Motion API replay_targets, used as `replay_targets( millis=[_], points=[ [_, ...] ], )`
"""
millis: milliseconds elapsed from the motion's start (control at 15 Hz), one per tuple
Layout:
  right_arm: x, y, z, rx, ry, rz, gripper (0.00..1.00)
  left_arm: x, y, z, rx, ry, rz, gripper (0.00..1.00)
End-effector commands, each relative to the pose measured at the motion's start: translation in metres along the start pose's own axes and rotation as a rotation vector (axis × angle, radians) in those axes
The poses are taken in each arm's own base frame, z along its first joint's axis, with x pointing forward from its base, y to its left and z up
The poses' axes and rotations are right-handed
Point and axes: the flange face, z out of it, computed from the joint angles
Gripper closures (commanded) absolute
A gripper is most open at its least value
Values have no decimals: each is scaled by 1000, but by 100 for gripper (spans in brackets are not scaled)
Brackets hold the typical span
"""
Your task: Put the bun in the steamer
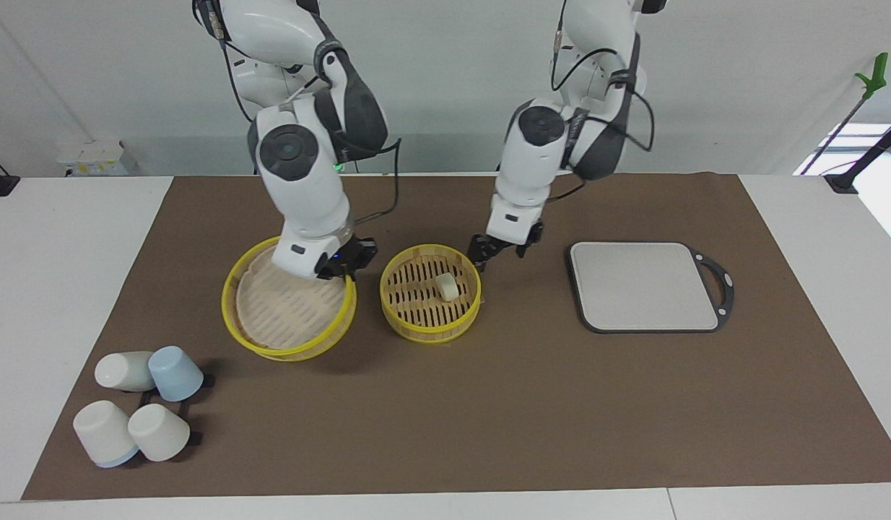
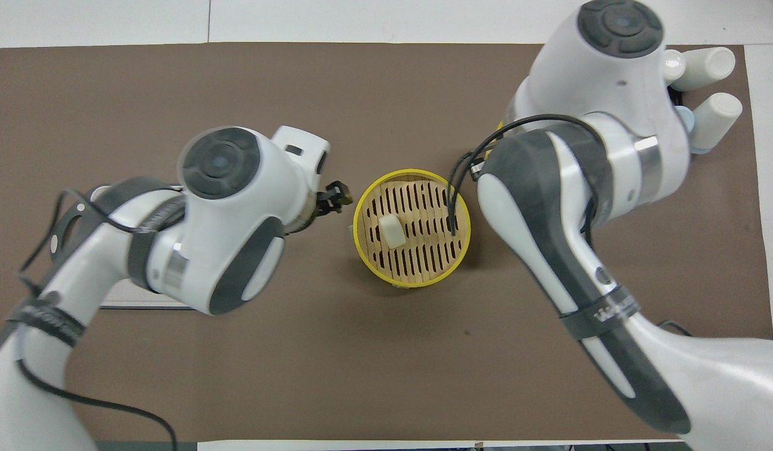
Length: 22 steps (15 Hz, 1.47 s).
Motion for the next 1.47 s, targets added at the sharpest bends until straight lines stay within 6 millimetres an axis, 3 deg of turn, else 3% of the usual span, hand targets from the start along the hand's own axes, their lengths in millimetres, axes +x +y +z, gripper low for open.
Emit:
replay_targets(
  millis=[0,67,133,200,400,533,733,933,1067,1200,1333,1400],
  points=[
    [-12,-100,8,24,68,97,100,41,-102,-51,17,-38,84,0],
    [-12,-145,22,36,102,147,100,55,-133,-67,23,-48,135,0],
    [-14,-175,38,42,120,165,100,70,-164,-78,38,-54,177,0],
    [-14,-191,49,43,133,173,100,78,-191,-91,51,-60,223,0],
    [-13,-190,67,39,130,180,100,79,-233,-121,56,-74,313,0],
    [-17,-187,82,42,142,181,100,67,-239,-139,62,-66,334,0],
    [-22,-186,95,48,161,175,100,58,-244,-150,60,-69,333,0],
    [-29,-197,102,50,159,166,100,55,-245,-155,59,-71,335,0],
    [-30,-200,102,58,170,190,100,59,-243,-149,64,-81,353,0],
    [-35,-212,113,67,184,177,100,62,-244,-156,89,-64,378,0],
    [-40,-209,126,81,198,183,100,68,-243,-150,95,-74,378,0],
    [-40,-208,128,81,200,184,100,71,-241,-157,94,-60,380,0]
  ],
)
